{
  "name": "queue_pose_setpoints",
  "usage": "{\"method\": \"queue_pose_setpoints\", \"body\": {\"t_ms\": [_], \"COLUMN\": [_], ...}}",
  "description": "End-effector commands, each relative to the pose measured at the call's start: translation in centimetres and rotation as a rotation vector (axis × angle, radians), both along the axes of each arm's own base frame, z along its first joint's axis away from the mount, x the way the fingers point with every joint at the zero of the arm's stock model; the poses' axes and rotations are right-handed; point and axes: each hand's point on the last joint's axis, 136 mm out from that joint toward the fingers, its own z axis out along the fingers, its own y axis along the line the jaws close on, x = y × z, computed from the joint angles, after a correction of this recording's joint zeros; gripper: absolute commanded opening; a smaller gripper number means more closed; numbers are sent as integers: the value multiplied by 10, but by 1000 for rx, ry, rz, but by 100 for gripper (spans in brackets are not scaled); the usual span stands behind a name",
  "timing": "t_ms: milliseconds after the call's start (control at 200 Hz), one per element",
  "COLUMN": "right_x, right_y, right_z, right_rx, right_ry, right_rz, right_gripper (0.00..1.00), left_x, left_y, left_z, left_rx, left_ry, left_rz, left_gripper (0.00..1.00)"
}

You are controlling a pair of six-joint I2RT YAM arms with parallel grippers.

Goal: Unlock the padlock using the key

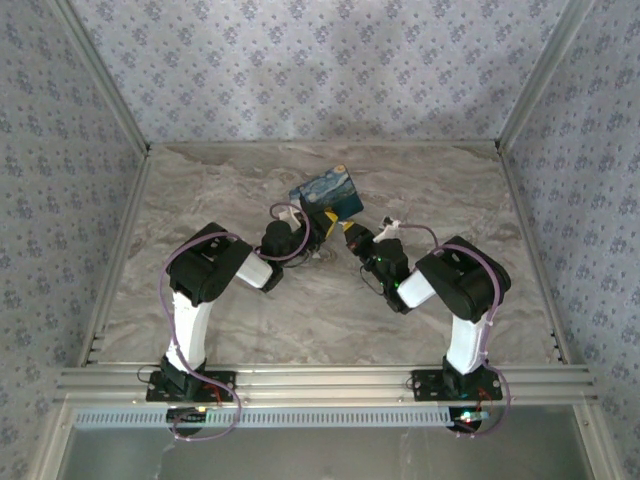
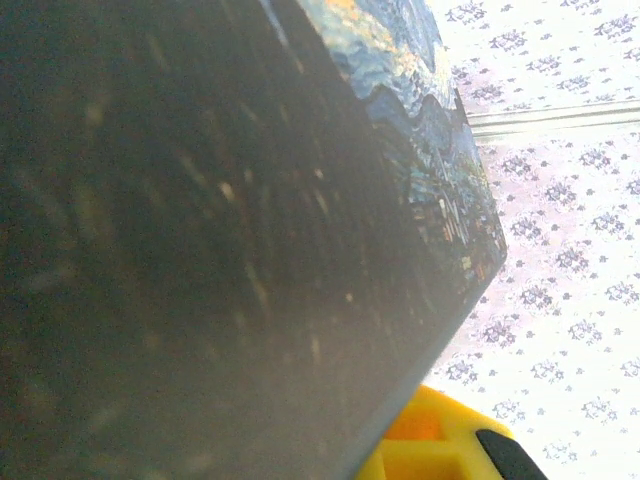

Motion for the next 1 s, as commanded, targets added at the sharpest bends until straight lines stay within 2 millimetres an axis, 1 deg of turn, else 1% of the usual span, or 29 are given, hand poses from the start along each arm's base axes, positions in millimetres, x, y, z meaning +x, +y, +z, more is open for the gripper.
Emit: {"method": "queue_pose_setpoints", "body": {"t_ms": [0,60,120,195,285,370,455,570,670,755,804,844,944,994], "right_x": [-10,-8,-7,-6,-7,-7,-7,-7,-4,-3,-5,-6,-4,-3], "right_y": [42,44,49,51,50,44,42,45,50,54,56,54,46,45], "right_z": [24,23,26,22,20,13,9,10,12,18,22,22,11,9], "right_rx": [66,68,75,83,55,25,-6,-39,-10,1,-26,-50,-85,-83], "right_ry": [-57,-55,-62,-47,-58,-57,-67,-95,-87,-100,-131,-146,-136,-131], "right_rz": [158,167,200,204,198,183,185,197,222,241,247,239,217,230], "right_gripper": [0,0,0,0,0,0,0,0,0,0,0,0,0,0], "left_x": [-35,-35,-36,-37,-37,-38,-37,-37,-39,-40,-40,-41,-42,-42], "left_y": [-40,-38,-39,-39,-38,-42,-43,-43,-46,-47,-47,-47,-47,-48], "left_z": [29,29,30,31,31,35,41,44,47,49,49,51,54,55], "left_rx": [-59,-63,-67,-72,-77,-87,-96,-102,-105,-108,-109,-110,-113,-116], "left_ry": [-84,-85,-86,-88,-88,-93,-102,-107,-114,-116,-116,-120,-125,-126], "left_rz": [-196,-194,-201,-202,-201,-218,-224,-227,-242,-246,-248,-250,-257,-263], "left_gripper": [0,0,0,0,0,0,0,0,0,0,0,0,0,0]}}
